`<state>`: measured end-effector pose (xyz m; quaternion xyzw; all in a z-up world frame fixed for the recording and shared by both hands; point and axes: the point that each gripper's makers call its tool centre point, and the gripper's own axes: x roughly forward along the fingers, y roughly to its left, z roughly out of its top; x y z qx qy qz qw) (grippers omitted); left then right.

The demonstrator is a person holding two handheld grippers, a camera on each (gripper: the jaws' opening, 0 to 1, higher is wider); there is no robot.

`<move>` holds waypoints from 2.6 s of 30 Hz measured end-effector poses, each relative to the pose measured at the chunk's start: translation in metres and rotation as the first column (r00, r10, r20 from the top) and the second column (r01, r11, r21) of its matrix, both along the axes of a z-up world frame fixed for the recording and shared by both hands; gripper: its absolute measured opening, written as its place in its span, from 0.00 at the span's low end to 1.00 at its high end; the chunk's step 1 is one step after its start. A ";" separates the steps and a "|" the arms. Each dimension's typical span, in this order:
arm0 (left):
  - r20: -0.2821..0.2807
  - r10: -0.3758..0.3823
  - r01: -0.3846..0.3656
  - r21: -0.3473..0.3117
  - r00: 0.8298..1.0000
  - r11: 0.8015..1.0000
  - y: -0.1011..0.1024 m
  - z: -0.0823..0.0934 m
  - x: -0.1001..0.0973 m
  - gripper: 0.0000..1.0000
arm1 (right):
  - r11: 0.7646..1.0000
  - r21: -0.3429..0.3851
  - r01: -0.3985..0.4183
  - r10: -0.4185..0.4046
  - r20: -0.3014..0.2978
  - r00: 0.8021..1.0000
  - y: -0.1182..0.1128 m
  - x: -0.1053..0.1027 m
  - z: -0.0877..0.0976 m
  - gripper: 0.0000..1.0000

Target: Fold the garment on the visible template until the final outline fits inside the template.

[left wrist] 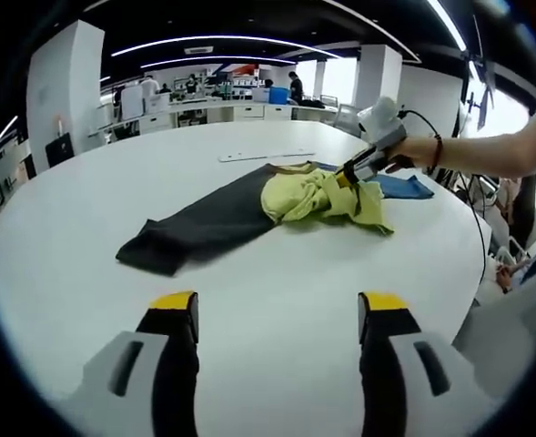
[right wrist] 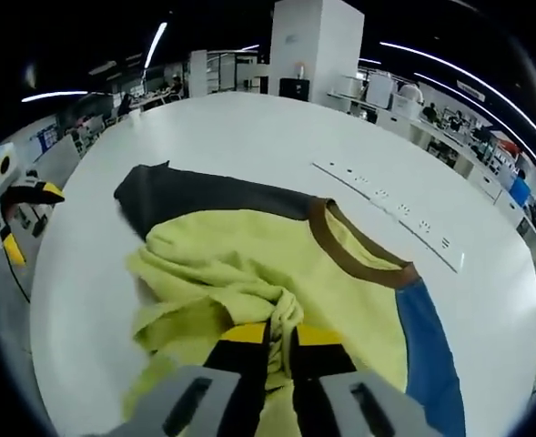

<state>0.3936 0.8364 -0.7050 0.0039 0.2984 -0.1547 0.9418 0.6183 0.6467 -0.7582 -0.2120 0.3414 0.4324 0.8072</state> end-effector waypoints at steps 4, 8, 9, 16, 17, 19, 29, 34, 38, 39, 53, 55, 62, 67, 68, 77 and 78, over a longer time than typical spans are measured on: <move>-0.003 0.005 -0.005 -0.005 1.000 1.000 0.001 0.002 0.000 0.68 | 0.998 0.041 0.052 -0.052 -0.009 0.999 -0.002 0.000 0.010 0.13; 0.023 0.016 -0.015 -0.035 1.000 0.999 -0.001 0.009 0.004 0.66 | 0.996 0.051 0.077 -0.079 0.039 0.996 -0.009 0.000 0.025 0.31; 0.030 0.017 -0.016 -0.043 0.999 0.999 -0.002 0.011 0.006 0.66 | 0.994 0.063 0.085 -0.087 0.039 0.995 -0.011 -0.001 0.028 0.33; 0.055 0.022 -0.017 -0.092 0.998 0.996 -0.013 0.025 0.015 0.64 | 0.984 0.118 0.134 -0.135 0.002 0.991 -0.025 -0.020 0.046 0.41; 0.059 0.028 -0.022 -0.108 0.998 0.994 -0.014 0.027 0.017 0.63 | 0.981 0.125 0.145 -0.146 -0.001 0.989 -0.028 -0.025 0.048 0.41; 0.080 0.070 -0.055 -0.171 0.994 0.984 -0.018 0.033 0.025 0.59 | 0.978 0.137 0.158 -0.157 -0.013 0.987 -0.032 -0.032 0.049 0.41; 0.076 0.068 -0.048 -0.232 0.995 0.972 -0.045 0.034 0.046 0.51 | 0.975 0.122 0.184 -0.176 -0.068 0.982 -0.054 -0.076 0.040 0.41; 0.060 0.032 -0.018 -0.224 0.998 0.974 -0.064 0.026 0.053 0.48 | 0.978 0.115 0.175 -0.164 -0.097 0.982 -0.058 -0.101 0.031 0.40; 0.046 0.020 -0.008 -0.237 0.999 0.971 -0.075 0.021 0.060 0.46 | 0.982 0.109 0.154 -0.141 -0.116 0.983 -0.059 -0.119 0.023 0.38; 0.044 0.014 -0.003 -0.238 0.999 0.971 -0.079 0.019 0.062 0.45 | 0.983 0.110 0.145 -0.132 -0.121 0.984 -0.058 -0.122 0.022 0.37; 0.037 -0.043 0.049 -0.188 0.998 0.981 -0.117 -0.005 0.090 0.38 | 0.995 0.088 0.049 -0.040 -0.103 0.994 -0.049 -0.149 0.004 0.28; 0.027 -0.042 0.047 -0.189 0.999 0.981 -0.123 -0.010 0.095 0.37 | 0.996 0.084 0.043 -0.035 -0.094 0.995 -0.048 -0.149 0.003 0.27; 0.004 -0.011 0.011 -0.179 1.000 0.984 -0.135 -0.023 0.110 0.35 | 0.994 0.090 0.055 -0.048 -0.071 0.996 -0.046 -0.146 -0.001 0.22; -0.002 -0.015 0.014 -0.158 1.000 0.987 -0.144 -0.030 0.118 0.33 | 0.995 0.089 0.052 -0.046 -0.062 0.997 -0.045 -0.143 -0.003 0.17; -0.005 -0.013 0.012 -0.157 1.000 0.987 -0.145 -0.031 0.119 0.32 | 0.995 0.086 0.049 -0.044 -0.057 0.997 -0.045 -0.143 -0.003 0.17; -0.021 0.058 -0.060 -0.130 0.998 0.990 -0.150 -0.041 0.133 0.26 | 0.997 0.065 0.046 -0.043 -0.052 0.998 -0.047 -0.140 -0.012 0.15; -0.022 0.062 -0.064 -0.125 0.998 0.990 -0.151 -0.042 0.134 0.25 | 0.997 0.064 0.050 -0.046 -0.054 0.997 -0.048 -0.140 -0.013 0.15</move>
